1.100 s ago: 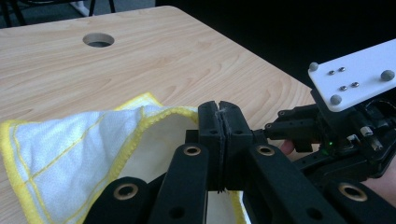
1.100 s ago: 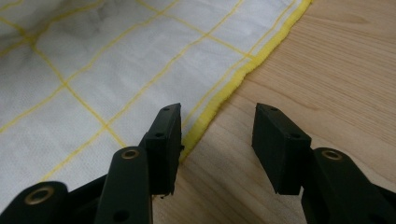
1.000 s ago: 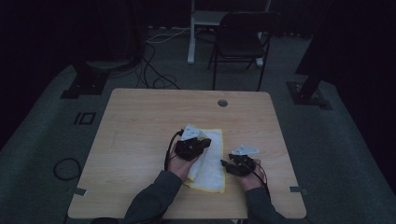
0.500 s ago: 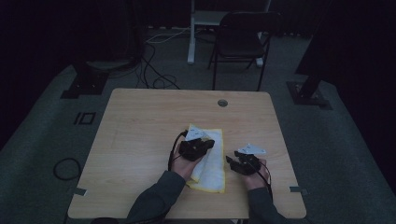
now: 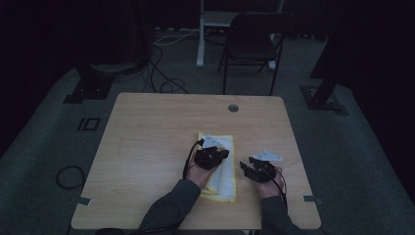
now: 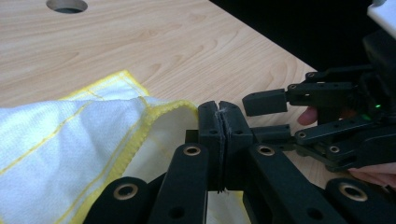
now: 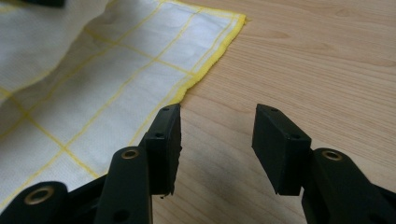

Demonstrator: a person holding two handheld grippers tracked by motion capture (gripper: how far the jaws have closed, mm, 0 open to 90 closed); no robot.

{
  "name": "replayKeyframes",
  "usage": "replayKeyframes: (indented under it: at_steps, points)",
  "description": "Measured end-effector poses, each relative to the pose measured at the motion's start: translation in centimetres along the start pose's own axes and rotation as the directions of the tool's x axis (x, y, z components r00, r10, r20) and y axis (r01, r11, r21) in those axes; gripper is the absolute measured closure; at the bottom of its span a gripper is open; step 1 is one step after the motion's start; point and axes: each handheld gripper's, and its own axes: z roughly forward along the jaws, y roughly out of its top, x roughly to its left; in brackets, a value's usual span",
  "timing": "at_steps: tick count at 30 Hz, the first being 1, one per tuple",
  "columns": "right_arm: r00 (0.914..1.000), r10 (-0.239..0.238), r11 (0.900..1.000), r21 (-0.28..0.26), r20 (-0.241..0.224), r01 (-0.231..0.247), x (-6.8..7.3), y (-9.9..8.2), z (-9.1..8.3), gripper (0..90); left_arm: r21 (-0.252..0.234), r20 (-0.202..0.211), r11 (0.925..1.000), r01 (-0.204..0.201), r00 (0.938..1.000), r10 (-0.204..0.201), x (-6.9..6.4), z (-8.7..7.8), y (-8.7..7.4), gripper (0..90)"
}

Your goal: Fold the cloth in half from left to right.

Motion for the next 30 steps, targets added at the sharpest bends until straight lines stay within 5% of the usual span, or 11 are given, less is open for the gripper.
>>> replayKeyframes:
  at_steps: [26, 30]
  points:
    - [1.0, 0.001, 1.0, 0.0, 0.008, -0.001, -0.2, 0.0, 0.0, 52.6, 0.065, -0.004, 0.9979, -0.01, 0.9999, 0.01, -0.8, 2.8, -0.8, 88.7]
    - [0.9999, -0.001, 1.0, -0.002, 0.012, 0.001, -0.2, 0.0, 0.0, 52.5, 0.059, 0.007, 0.9981, -0.018, 0.9998, 0.018, -0.8, 2.6, -0.8, 80.8]
